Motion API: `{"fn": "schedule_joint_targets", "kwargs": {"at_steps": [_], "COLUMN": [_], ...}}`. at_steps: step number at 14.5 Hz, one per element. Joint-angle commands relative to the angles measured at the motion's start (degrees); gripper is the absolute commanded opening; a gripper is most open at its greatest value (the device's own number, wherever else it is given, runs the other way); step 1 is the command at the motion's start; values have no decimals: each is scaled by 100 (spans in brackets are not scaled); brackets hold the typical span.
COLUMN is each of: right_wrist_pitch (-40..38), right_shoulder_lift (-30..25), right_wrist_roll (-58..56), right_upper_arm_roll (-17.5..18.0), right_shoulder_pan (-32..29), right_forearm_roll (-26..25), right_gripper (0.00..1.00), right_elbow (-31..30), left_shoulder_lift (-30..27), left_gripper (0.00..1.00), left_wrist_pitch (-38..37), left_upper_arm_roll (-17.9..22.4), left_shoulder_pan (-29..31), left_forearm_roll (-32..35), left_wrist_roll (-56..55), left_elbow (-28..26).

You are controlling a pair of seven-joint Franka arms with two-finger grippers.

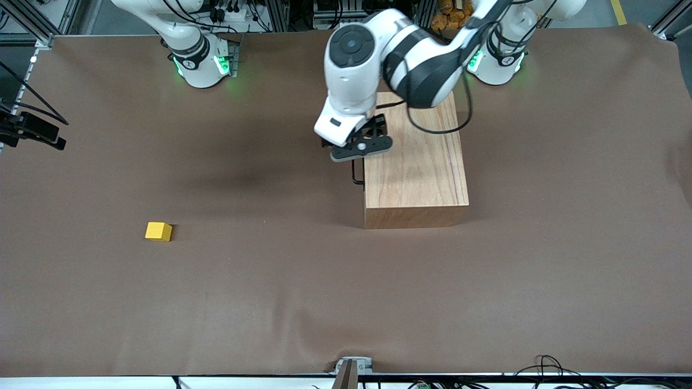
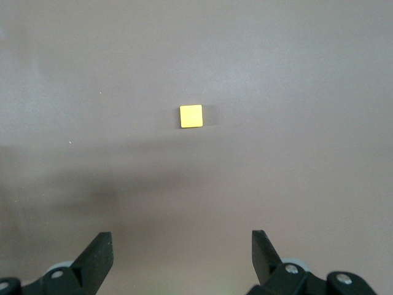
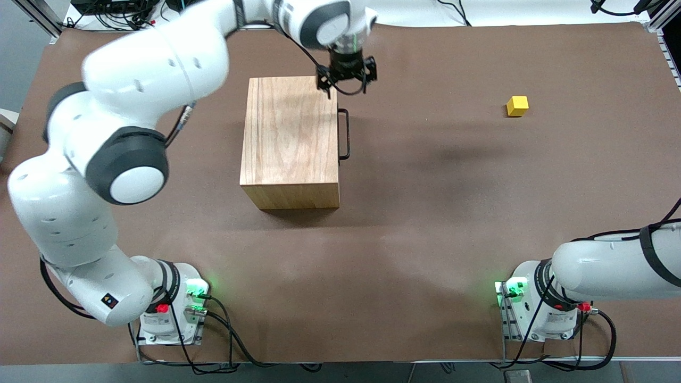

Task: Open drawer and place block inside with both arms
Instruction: 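Reach the left gripper across to the black drawer handle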

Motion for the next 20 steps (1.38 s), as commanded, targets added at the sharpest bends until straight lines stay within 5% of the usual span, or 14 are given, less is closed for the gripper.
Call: {"fn": "schedule_joint_targets", "kwargs": {"at_steps": [1, 5, 20], "right_wrist_pitch": [-97, -97, -97], "right_shoulder_lift": [24, 24, 33], "right_wrist_roll": [-75, -75, -84], "right_upper_arm_roll": [87, 78, 87], "right_shoulder_pan": [-121, -130, -244], "right_forearm_roll": [-26, -17, -8], "right_gripper": [100, 100, 100], "right_elbow": [135, 135, 135], "left_shoulder_lift": [271, 561, 1054], "left_gripper": [100, 100, 100], "left_wrist_pitch": [-2, 68, 191], "left_upper_arm_roll": [126, 661, 583], "left_shoulder_pan": [-169, -889, -970], "left_forearm_roll": [160, 564, 530], "left_wrist_roll": [-215, -418, 1040], "left_elbow": [343, 387, 352]}}
